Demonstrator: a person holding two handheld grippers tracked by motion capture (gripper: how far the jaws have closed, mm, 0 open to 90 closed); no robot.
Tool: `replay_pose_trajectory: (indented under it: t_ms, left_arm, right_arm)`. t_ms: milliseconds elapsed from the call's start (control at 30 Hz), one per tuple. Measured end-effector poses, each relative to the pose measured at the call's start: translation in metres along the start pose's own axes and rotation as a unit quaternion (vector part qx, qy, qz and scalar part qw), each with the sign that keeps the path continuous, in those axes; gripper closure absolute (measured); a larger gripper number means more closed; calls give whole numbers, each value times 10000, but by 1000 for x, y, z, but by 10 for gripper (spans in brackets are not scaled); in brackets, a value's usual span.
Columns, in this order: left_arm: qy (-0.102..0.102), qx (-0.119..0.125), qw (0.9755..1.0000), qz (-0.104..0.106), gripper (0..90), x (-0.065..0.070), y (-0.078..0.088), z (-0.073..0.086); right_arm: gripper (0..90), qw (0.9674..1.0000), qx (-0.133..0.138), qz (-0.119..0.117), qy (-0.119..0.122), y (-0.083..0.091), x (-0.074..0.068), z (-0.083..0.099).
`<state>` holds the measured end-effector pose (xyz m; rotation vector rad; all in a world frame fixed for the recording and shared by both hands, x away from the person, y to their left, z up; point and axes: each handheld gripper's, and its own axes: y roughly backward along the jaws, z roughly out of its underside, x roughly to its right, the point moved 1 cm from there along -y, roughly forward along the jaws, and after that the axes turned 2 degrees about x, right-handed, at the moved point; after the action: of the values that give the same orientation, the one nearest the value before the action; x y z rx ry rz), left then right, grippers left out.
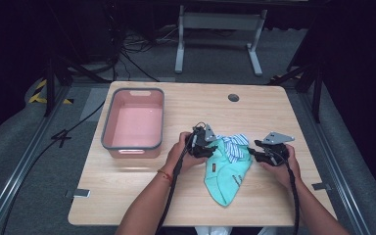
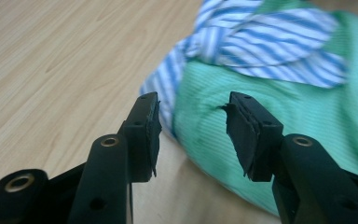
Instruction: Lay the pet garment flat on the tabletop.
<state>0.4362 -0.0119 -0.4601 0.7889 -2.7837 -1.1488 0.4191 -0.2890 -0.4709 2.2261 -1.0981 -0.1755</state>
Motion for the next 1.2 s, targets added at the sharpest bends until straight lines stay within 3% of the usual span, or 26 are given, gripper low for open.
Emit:
replay_pose_trajectory:
  t_ms: [167, 300, 367, 633, 733, 767, 833, 900, 1000, 1200]
  left_arm:
    - [-216, -227, 9993, 192, 564, 13, 9, 12]
    - [-132, -189, 9991, 359, 568, 18, 14, 18]
    - [-185, -212, 9985, 461, 568, 24, 17, 23]
    - [-395, -319, 9966, 654, 568, 39, 26, 32]
    - [-439, -379, 9962, 649, 567, 42, 25, 36]
    - [-223, -260, 9971, 673, 566, 42, 26, 41]
    - [-198, -211, 9972, 683, 555, 41, 26, 42]
    - [-24, -2, 9973, 737, 541, 38, 26, 50]
    - [174, 96, 9963, 834, 541, 36, 25, 54]
    - [211, 86, 9962, 836, 546, 36, 25, 53]
  right_arm:
    - [566, 9988, 297, -363, 131, 18, -12, -9]
    - [569, 9968, 387, -636, 293, 23, -27, -15]
    - [576, 9933, 397, -983, 456, 25, -46, -21]
    - [574, 9815, 168, -1705, 859, 17, -94, -27]
    - [586, 9796, 82, -1767, 956, 11, -103, -26]
    - [594, 9784, -39, -1830, 964, 4, -108, -24]
    - [599, 9781, -92, -1832, 985, 0, -110, -22]
    - [619, 9778, -213, -1862, 937, -11, -113, -18]
    - [684, 9780, -202, -1868, 902, -12, -111, -19]
    - [828, 9776, -193, -1837, 1011, -9, -110, -17]
